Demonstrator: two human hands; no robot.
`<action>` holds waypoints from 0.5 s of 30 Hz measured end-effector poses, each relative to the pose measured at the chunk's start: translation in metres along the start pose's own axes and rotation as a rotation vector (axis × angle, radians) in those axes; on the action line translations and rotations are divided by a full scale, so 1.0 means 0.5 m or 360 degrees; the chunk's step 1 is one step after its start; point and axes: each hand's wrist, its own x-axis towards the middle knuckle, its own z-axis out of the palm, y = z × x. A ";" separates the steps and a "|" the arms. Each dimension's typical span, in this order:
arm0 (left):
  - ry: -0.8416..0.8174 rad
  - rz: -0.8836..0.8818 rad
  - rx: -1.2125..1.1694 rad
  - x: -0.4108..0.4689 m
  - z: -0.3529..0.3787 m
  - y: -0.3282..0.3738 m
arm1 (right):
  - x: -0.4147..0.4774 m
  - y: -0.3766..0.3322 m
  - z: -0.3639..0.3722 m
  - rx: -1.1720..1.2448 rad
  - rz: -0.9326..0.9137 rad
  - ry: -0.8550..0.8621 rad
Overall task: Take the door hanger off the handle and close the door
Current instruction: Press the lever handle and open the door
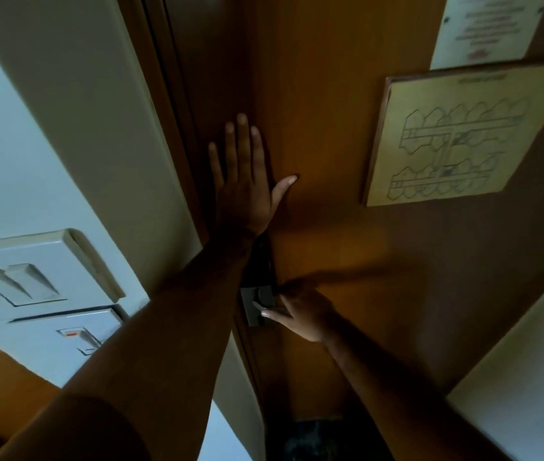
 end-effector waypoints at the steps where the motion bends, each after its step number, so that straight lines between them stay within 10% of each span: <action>1: 0.0030 -0.0011 0.0002 0.000 0.002 0.001 | 0.001 0.004 0.019 0.0016 0.0018 0.0018; 15: 0.0145 -0.0060 0.0063 0.007 0.005 0.006 | 0.010 -0.009 0.154 0.0509 0.0297 0.0485</action>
